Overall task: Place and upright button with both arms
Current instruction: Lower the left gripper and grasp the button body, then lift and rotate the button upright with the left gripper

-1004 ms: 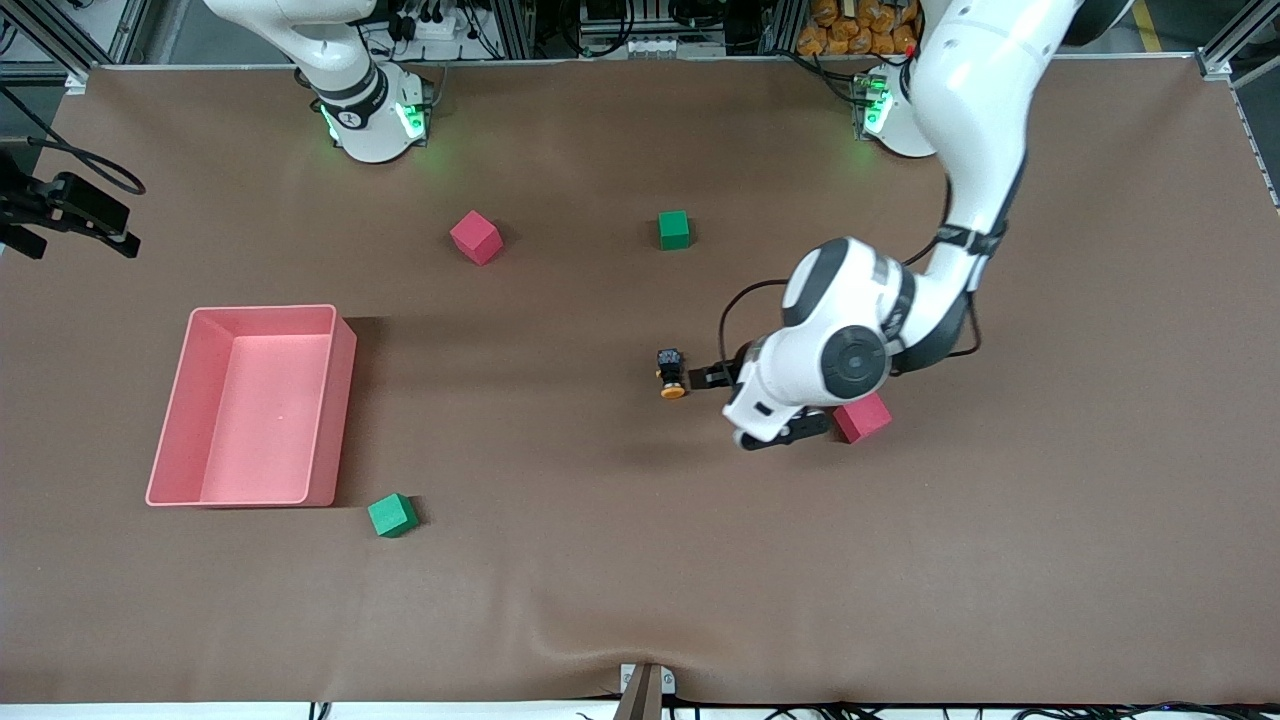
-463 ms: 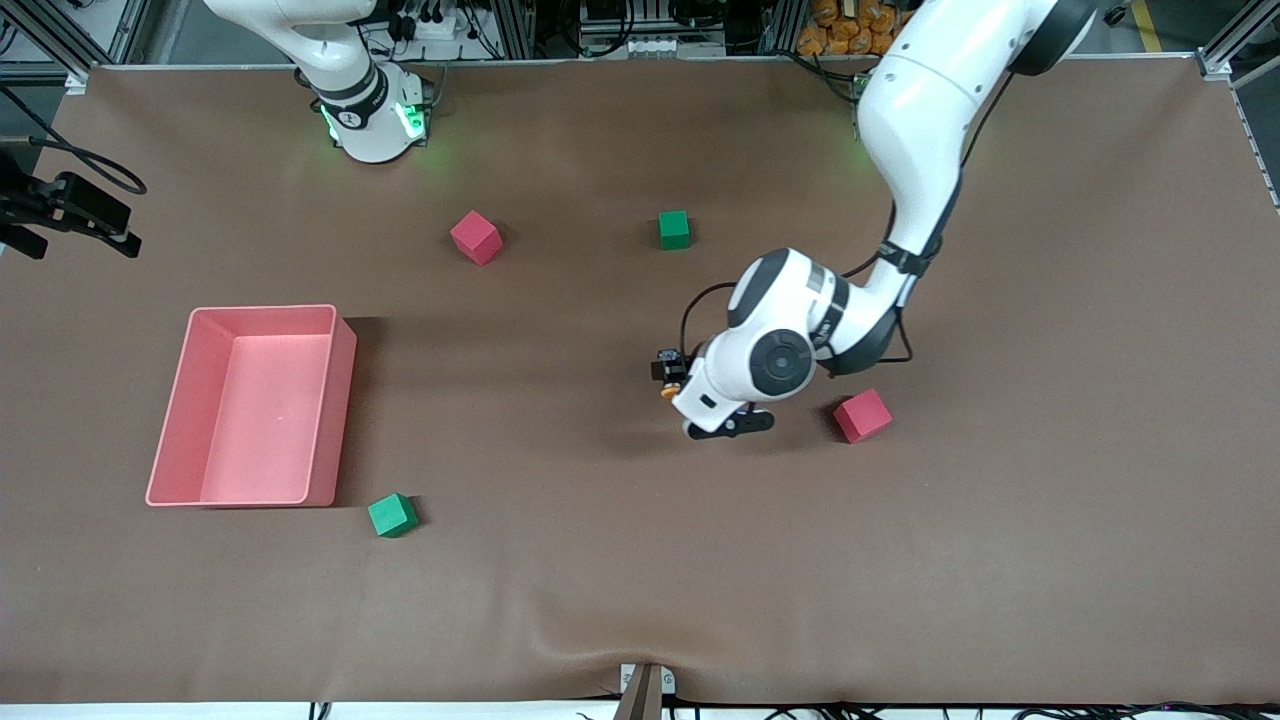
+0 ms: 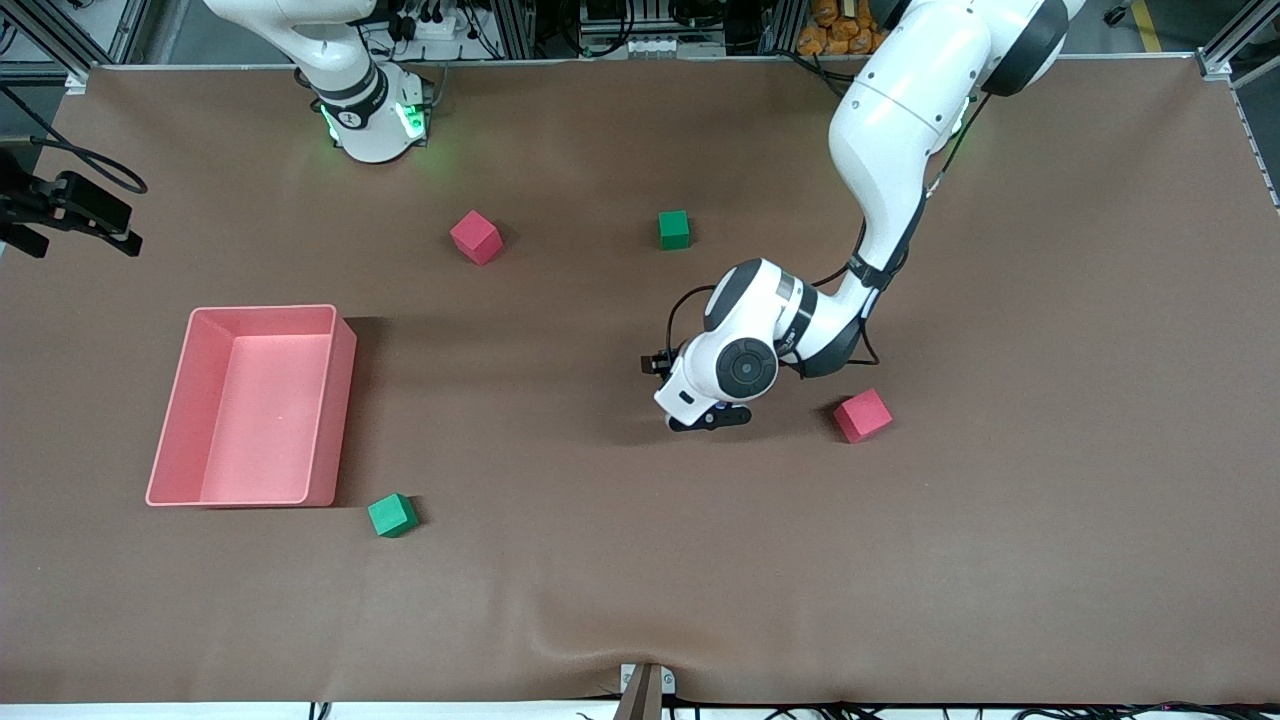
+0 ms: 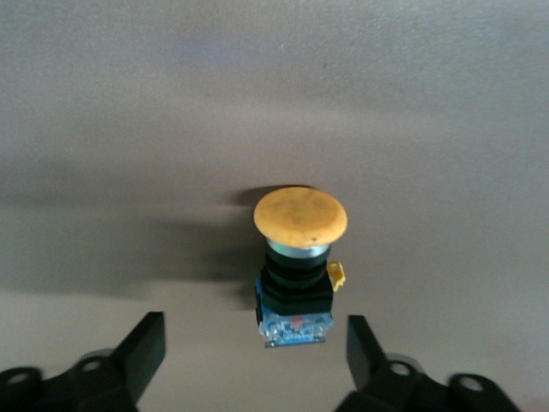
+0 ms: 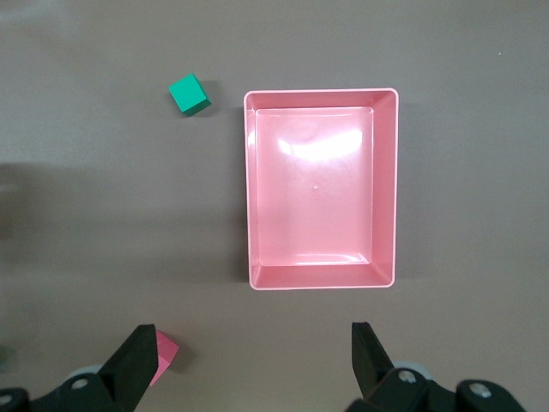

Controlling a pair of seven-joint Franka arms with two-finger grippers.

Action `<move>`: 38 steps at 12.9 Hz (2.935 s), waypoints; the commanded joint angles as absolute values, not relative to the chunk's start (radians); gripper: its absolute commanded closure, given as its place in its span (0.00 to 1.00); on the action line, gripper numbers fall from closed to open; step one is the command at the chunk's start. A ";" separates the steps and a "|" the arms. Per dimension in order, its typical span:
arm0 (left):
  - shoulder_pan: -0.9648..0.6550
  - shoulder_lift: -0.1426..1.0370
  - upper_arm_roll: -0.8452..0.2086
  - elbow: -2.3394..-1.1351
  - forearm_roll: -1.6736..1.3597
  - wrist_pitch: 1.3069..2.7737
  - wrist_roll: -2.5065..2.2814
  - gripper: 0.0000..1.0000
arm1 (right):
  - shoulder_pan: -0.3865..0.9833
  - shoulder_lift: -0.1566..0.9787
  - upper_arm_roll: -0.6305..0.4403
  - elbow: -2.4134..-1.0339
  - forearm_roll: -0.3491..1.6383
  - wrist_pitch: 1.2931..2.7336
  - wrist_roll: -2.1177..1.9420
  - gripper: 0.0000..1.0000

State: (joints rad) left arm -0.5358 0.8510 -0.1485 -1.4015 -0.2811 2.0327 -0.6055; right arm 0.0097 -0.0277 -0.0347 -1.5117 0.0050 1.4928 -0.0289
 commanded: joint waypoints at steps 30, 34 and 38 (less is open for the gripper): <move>-0.584 0.855 -0.133 -1.350 -0.282 2.115 -0.896 1.00 | -0.009 -0.025 -0.017 -1.500 0.037 1.479 -0.012 0.00; -0.610 0.825 -0.133 -1.348 -0.182 2.145 -1.010 1.00 | -0.011 -0.025 -0.017 -1.500 0.037 1.479 -0.012 0.00; -0.698 0.799 -0.133 -1.348 0.119 2.145 -1.245 1.00 | -0.009 -0.025 -0.018 -1.500 0.037 1.477 -0.012 0.00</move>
